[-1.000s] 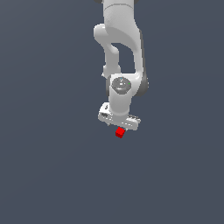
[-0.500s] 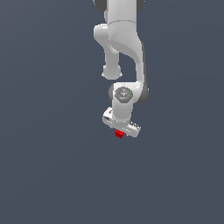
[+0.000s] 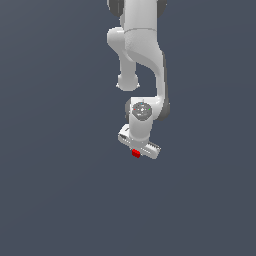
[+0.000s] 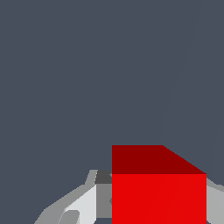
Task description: Pick up the red cube and move it to a goal position.
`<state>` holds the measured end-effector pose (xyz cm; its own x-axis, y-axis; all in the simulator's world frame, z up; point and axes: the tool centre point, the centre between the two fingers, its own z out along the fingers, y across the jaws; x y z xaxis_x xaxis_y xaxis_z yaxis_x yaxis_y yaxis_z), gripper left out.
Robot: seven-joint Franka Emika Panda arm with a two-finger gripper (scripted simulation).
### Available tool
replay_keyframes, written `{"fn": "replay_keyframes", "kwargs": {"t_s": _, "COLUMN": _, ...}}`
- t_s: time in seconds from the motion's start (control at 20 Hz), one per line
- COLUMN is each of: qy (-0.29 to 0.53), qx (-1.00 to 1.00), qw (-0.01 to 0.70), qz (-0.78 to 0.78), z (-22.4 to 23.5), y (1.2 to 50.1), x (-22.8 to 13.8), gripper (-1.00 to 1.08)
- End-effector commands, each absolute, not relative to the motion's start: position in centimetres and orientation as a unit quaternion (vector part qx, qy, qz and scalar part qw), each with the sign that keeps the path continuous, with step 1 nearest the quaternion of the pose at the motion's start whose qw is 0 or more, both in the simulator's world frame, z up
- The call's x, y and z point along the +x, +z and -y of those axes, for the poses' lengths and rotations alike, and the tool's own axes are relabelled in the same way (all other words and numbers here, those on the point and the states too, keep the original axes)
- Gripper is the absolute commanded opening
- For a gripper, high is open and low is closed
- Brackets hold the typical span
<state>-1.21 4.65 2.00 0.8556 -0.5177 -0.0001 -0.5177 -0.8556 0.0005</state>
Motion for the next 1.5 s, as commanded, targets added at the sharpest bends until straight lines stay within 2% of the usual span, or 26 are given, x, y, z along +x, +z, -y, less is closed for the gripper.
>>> {"fn": "replay_keyframes", "kwargs": {"t_s": 0.0, "qy": 0.0, "qx": 0.963, "qw": 0.0, "qz": 0.269, "z": -4.6, "y": 2.0, "x": -1.2, "gripper": -1.0}}
{"fn": "replay_keyframes", "kwargs": {"t_s": 0.5, "qy": 0.0, "qx": 0.963, "qw": 0.0, "qz": 0.269, "z": -4.7, "y": 2.1, "x": -1.2, "gripper": -1.0}}
{"fn": "replay_keyframes", "kwargs": {"t_s": 0.8, "qy": 0.0, "qx": 0.963, "qw": 0.0, "qz": 0.269, "z": -4.6, "y": 3.8, "x": -1.3, "gripper": -1.0}}
{"fn": "replay_keyframes", "kwargs": {"t_s": 1.1, "qy": 0.0, "qx": 0.963, "qw": 0.0, "qz": 0.269, "z": -4.4, "y": 7.6, "x": -1.6, "gripper": -1.0}}
{"fn": "replay_keyframes", "kwargs": {"t_s": 1.45, "qy": 0.0, "qx": 0.963, "qw": 0.0, "qz": 0.269, "z": -4.1, "y": 14.7, "x": -1.9, "gripper": -1.0}}
